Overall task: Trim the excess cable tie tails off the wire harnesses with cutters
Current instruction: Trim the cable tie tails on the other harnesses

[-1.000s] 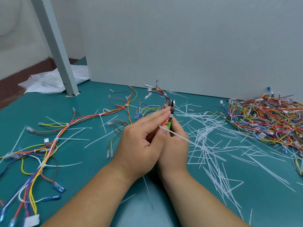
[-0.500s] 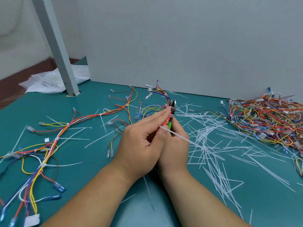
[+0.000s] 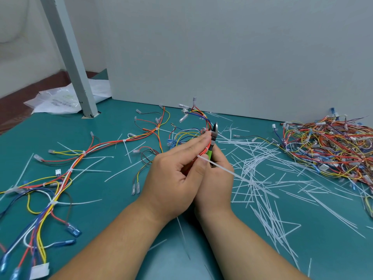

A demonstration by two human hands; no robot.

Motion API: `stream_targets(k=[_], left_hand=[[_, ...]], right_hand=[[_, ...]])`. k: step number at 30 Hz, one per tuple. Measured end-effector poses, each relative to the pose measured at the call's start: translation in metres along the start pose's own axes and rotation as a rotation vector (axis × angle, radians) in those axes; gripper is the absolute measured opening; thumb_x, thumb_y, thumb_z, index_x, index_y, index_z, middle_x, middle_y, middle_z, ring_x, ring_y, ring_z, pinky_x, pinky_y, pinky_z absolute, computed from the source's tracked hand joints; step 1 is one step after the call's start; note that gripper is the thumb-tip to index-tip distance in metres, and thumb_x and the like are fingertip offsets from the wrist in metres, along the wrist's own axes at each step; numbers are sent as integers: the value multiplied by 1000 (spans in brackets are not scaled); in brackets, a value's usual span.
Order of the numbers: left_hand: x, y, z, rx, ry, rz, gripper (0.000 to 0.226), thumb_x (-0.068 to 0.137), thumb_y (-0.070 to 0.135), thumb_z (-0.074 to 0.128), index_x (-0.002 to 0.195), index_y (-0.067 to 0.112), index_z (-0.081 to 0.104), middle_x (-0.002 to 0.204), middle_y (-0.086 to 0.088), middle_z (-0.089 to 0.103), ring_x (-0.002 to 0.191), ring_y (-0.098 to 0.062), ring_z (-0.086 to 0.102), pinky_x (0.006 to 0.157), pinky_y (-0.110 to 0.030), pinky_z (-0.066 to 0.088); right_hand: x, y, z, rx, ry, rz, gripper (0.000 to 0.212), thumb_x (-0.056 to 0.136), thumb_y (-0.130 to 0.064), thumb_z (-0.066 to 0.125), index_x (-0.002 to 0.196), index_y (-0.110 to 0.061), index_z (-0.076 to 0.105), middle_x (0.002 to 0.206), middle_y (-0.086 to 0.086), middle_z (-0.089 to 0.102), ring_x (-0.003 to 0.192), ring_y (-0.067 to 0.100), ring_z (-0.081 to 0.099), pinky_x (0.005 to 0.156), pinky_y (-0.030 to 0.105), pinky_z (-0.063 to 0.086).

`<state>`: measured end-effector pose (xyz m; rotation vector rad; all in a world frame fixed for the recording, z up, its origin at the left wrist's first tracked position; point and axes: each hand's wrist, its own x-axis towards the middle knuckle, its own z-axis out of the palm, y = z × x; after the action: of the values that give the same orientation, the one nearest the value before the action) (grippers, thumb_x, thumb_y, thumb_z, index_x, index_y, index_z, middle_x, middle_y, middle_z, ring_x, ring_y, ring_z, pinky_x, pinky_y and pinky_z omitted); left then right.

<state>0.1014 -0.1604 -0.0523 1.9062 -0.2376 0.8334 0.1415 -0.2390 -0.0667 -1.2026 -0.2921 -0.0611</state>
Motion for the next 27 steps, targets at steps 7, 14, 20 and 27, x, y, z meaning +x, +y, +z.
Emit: stream_targets(k=[7, 14, 20, 27], left_hand=[[0, 1, 0, -9, -3, -2, 39, 99, 9, 55, 137, 5, 62, 143, 1, 60, 134, -4, 53, 113, -27, 42], [0, 1, 0, -6, 2, 0, 38, 98, 10, 56, 135, 6, 63, 142, 2, 60, 134, -3, 54, 113, -26, 42], [0, 0, 0, -6, -1, 5, 38, 99, 11, 56, 136, 6, 62, 142, 2, 60, 133, -4, 54, 112, -27, 43], [0, -1, 1, -14, 2, -1, 38, 99, 12, 56, 137, 7, 62, 142, 2, 61, 133, -4, 55, 112, -27, 43]], right_hand=[[0, 0, -1, -6, 4, 1, 16, 97, 3, 58, 87, -8, 64, 75, 3, 58, 67, 16, 47, 63, 28, 45], [0, 0, 0, -13, 14, -15, 22, 99, 9, 54, 90, -7, 65, 77, 2, 60, 69, 15, 49, 64, 29, 48], [-1, -1, -1, -5, 12, -17, 22, 100, 7, 54, 94, -8, 67, 79, 1, 65, 69, 13, 54, 65, 25, 51], [-2, -2, -1, -18, -5, -41, 16, 97, 2, 57, 96, -10, 68, 79, -2, 66, 67, 10, 54, 64, 22, 50]])
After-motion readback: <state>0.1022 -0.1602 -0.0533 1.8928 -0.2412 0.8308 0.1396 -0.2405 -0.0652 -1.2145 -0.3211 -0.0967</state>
